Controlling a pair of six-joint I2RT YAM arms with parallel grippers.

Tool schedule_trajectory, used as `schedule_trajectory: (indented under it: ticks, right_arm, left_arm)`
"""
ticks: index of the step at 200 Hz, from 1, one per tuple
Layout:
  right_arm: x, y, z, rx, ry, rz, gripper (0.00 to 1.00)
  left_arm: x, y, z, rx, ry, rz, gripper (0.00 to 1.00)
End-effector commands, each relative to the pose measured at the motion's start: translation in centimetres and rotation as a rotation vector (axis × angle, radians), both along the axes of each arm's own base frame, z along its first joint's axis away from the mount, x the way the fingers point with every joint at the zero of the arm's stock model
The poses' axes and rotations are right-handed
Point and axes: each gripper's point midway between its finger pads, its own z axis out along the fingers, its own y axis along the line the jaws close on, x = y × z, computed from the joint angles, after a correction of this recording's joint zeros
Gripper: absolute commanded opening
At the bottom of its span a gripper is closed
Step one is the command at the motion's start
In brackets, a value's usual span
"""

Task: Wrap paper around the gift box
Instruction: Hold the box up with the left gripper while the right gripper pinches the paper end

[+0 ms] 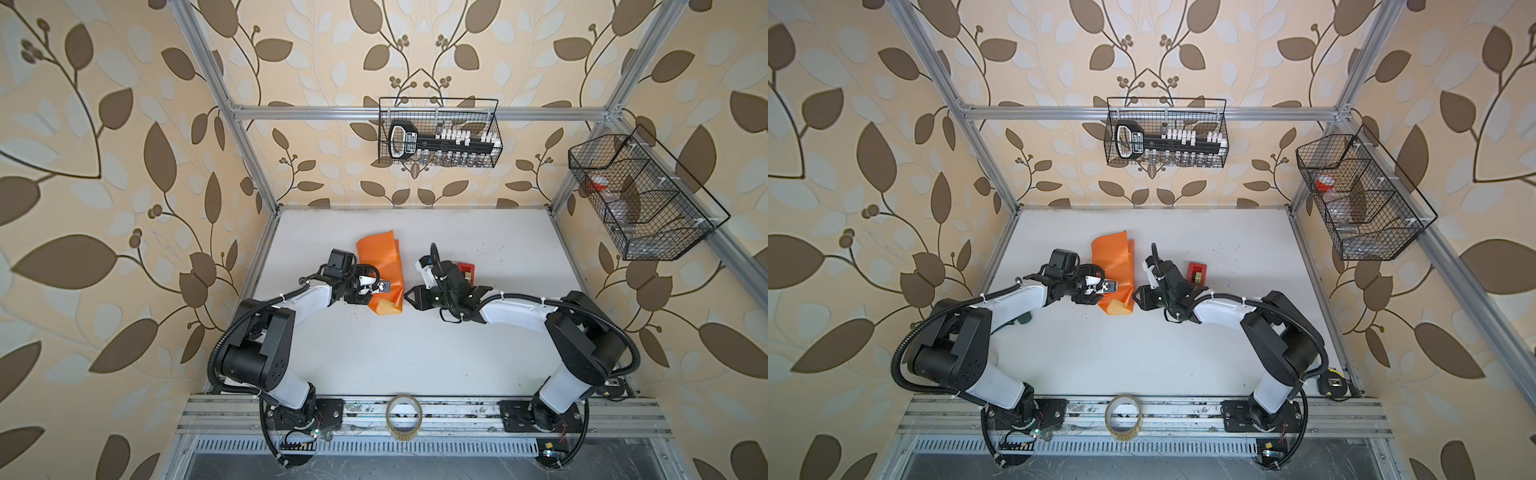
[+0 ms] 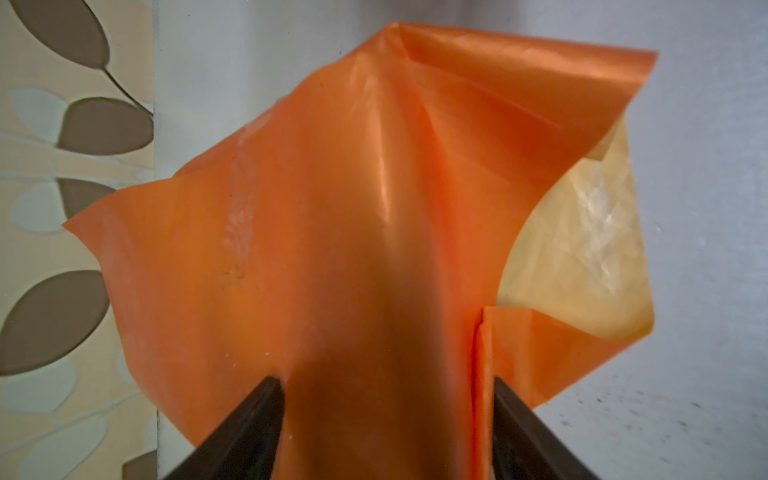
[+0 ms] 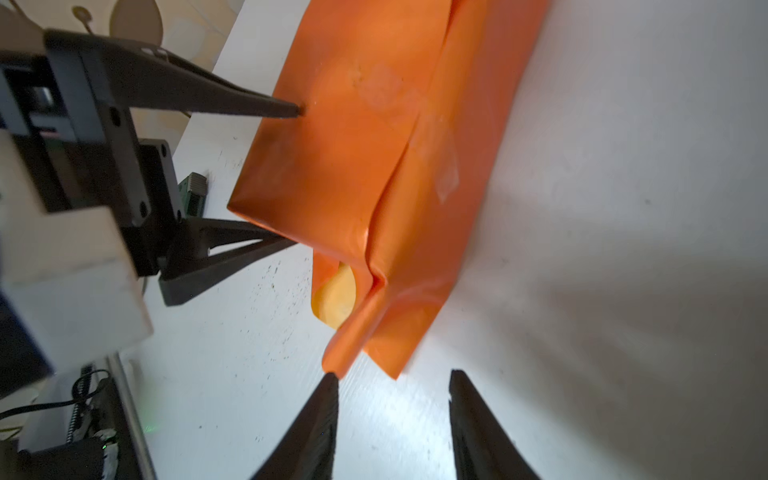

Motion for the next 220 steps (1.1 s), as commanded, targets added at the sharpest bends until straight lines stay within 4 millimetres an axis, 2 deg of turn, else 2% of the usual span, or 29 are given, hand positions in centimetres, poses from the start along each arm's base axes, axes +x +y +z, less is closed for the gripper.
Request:
schedule_trajectory:
  ticks: [1, 34, 89, 129, 150, 165, 220]
  right_arm:
    - [1.3, 0.9, -0.7, -0.040, 0.013, -0.005, 0.47]
    - [2.3, 2.1, -2.5, -0.080, 0.047, 0.007, 0.49]
    - [2.5, -0.7, -5.3, -0.262, 0.036, -0.033, 0.48]
    - [2.1, -0.5, -5.8, -0.257, 0.052, -0.013, 0.45]
    - [1.7, 0.3, -4.7, -0.216, 0.046, 0.025, 0.43]
    - [1.5, 0.5, -4.3, -0.209, 0.035, 0.045, 0.39]
    - [2.2, 1.0, -5.7, -0.201, 0.052, 0.018, 0.26]
  left_arm:
    - [-2.9, 0.6, -2.7, 0.043, 0.160, 0.007, 0.76]
    - [-2.8, 0.5, -2.7, 0.040, 0.158, 0.003, 0.76]
    - [-2.9, 0.5, -2.7, 0.043, 0.160, 0.000, 0.76]
    - [-2.8, 0.4, -2.9, 0.043, 0.162, -0.006, 0.75]
    - [-2.7, 0.2, -2.4, 0.031, 0.169, 0.002, 0.75]
    - [-2.7, 0.3, -2.7, 0.039, 0.164, -0.006, 0.75]
    - [-3.0, 0.1, -2.9, 0.038, 0.168, -0.016, 0.75]
